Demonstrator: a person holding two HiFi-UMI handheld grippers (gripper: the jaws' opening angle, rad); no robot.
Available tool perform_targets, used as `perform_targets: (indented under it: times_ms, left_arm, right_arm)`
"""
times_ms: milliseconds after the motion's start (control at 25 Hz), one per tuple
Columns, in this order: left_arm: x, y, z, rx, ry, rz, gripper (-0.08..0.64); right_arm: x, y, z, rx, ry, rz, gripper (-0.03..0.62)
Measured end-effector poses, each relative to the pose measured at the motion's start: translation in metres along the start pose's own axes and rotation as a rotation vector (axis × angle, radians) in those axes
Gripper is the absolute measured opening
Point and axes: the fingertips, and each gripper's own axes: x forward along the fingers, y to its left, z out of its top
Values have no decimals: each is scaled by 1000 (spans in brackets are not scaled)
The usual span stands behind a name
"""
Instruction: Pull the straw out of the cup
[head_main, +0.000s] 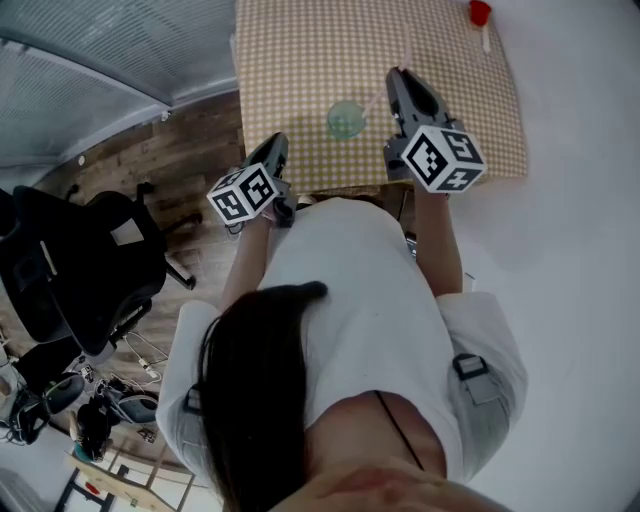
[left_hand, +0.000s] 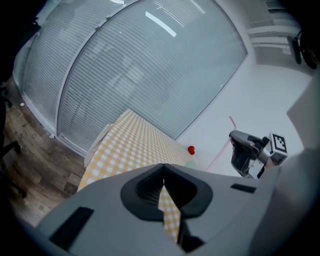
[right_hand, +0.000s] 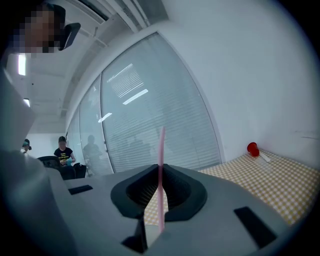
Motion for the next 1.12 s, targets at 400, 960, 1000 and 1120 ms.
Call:
perform_targets:
  times_ms: [400, 960, 1000, 1120]
  left_arm:
    - [5, 0, -6, 13, 24, -14, 11]
    - [7, 5, -7, 78, 59, 33, 11]
    - [8, 5, -8, 76, 63, 32, 11]
    - [11, 5, -8, 75, 67, 37, 11]
  right_arm:
    - [-32, -50, 4, 41, 11, -154, 48]
    - [-33, -95, -54, 129, 327, -281, 48]
    - [-31, -96, -59, 126, 360, -279, 48]
    - [-29, -100, -77, 152, 449, -269, 48]
